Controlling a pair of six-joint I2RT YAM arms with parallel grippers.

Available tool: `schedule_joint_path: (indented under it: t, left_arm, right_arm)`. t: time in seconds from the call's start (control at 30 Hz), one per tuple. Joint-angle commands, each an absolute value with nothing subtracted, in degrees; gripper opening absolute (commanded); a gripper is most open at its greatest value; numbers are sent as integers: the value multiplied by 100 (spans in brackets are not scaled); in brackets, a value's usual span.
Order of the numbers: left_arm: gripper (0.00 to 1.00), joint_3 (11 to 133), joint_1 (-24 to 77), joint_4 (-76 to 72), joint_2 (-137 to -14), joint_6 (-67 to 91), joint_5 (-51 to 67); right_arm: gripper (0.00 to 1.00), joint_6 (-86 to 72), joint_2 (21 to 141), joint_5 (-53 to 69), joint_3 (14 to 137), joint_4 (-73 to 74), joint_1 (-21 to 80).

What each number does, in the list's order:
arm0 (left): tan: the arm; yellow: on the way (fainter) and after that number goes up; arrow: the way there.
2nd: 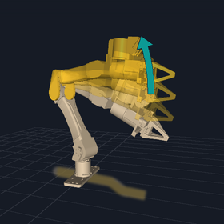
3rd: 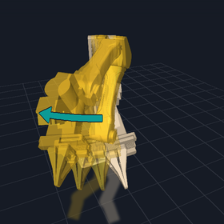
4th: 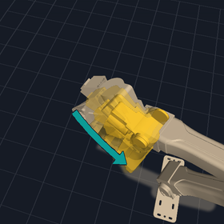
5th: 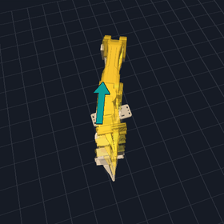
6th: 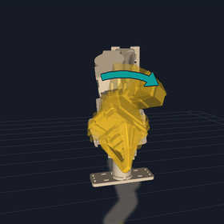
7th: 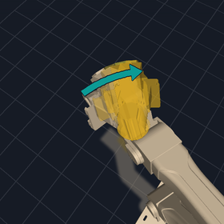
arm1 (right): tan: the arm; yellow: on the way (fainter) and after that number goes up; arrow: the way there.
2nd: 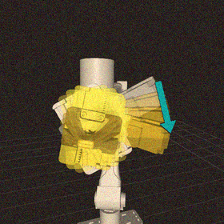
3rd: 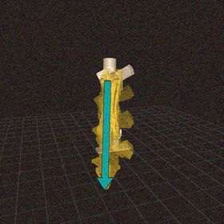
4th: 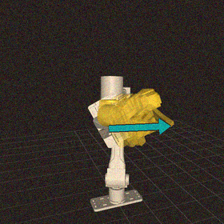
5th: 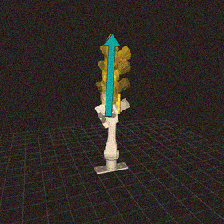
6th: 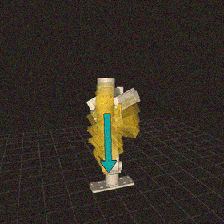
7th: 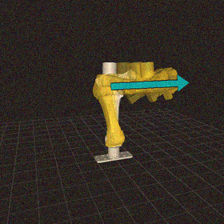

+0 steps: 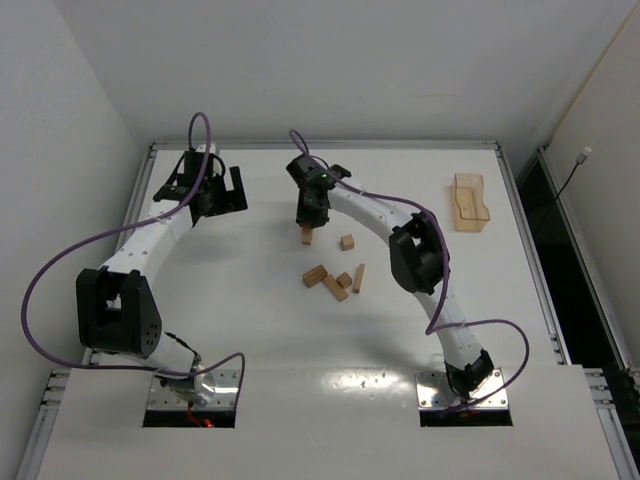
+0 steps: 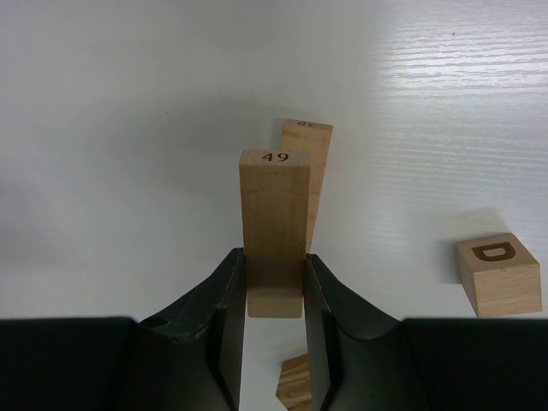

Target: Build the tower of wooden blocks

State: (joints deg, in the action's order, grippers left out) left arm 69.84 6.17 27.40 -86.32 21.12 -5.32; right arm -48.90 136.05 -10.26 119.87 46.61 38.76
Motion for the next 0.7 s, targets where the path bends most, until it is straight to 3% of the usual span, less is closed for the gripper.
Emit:
schedule_joint_path:
  t: [0.0, 0.67]
  left_arm:
    - [100, 7146, 554, 2619, -8622, 2162, -492]
    - [100, 7198, 554, 2619, -8728, 2215, -378]
  right_arm:
    - [0, -5019, 13693, -1248, 12226, 4676, 3876]
    - [0, -5071, 13966, -1362, 12226, 4623, 3876]
